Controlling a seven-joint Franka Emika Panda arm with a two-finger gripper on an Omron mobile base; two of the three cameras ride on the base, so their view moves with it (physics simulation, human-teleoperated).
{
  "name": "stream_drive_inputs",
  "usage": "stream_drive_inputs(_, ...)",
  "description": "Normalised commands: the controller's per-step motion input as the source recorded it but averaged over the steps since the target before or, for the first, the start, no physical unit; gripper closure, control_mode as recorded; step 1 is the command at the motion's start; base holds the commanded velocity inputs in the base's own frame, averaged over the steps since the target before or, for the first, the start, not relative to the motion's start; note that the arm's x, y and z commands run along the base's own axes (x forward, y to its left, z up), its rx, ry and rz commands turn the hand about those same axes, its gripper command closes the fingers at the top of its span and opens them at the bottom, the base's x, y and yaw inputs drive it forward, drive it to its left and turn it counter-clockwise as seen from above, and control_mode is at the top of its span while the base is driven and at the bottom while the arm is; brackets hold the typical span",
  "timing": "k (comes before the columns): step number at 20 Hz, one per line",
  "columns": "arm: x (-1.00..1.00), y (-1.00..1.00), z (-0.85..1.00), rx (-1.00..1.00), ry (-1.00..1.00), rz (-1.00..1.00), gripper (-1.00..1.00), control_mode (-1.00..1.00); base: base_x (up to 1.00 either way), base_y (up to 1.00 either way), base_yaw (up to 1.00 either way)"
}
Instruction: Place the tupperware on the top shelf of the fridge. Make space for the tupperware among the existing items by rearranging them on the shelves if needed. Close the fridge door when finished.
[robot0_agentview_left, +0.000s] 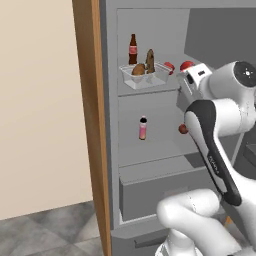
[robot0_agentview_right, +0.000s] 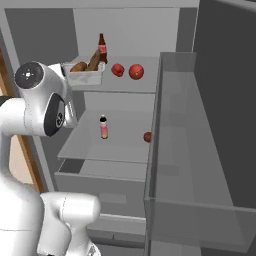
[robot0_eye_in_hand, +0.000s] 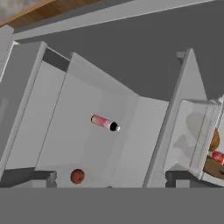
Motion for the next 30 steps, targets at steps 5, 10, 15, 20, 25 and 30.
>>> stream_drive_inputs(5, -0.55, -0.31, -0.47, -0.02, 0.08, -0.02, -1.00, -1.00, 0.00, 0.00, 0.00)
stream_drive_inputs(10, -0.45, -0.03, -0.22, 0.00, 0.05, 0.00, -1.00, -1.00, 0.00, 0.00, 0.00)
stream_drive_inputs(15, -0.09, 0.00, 0.00, -0.02, 0.04, -0.09, -1.00, -1.00, 0.00, 0.00, 0.00)
stream_drive_inputs(20, 0.00, 0.02, 0.00, 0.00, 0.00, -0.05, -1.00, -1.00, 0.00, 0.00, 0.00)
stream_drive_inputs(25, 0.00, 0.00, 0.00, 0.00, 0.00, 0.00, -1.00, 1.00, 0.00, -0.04, 0.00)
stream_drive_inputs(30, 0.00, 0.00, 0.00, 0.00, 0.00, 0.00, -1.00, 1.00, -0.08, -0.45, -0.04)
